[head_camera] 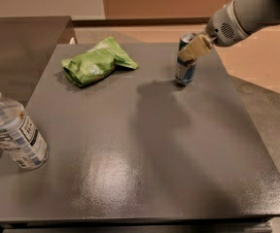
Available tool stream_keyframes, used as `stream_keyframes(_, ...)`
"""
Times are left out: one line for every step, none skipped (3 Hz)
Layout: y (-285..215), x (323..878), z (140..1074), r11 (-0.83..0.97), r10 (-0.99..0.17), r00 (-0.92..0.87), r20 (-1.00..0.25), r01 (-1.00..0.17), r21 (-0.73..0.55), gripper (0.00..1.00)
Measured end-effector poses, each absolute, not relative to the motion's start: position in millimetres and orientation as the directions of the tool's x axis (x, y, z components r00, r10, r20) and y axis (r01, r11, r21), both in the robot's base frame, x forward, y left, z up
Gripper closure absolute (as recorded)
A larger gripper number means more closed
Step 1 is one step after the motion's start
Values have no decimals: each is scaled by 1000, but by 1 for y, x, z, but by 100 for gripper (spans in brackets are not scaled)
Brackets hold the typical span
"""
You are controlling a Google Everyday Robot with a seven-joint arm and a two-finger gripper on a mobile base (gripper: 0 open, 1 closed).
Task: Move redbull can near blue plastic bottle
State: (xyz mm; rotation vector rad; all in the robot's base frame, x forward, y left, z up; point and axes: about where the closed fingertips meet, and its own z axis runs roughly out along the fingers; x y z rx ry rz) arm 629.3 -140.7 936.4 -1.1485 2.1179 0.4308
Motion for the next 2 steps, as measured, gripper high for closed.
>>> stream_keyframes(-105,615,947,492,-612,-339,-714,-871,-8,100)
stream_keyframes(-65,599,953,430,-611,-309,-729,-903,23,100)
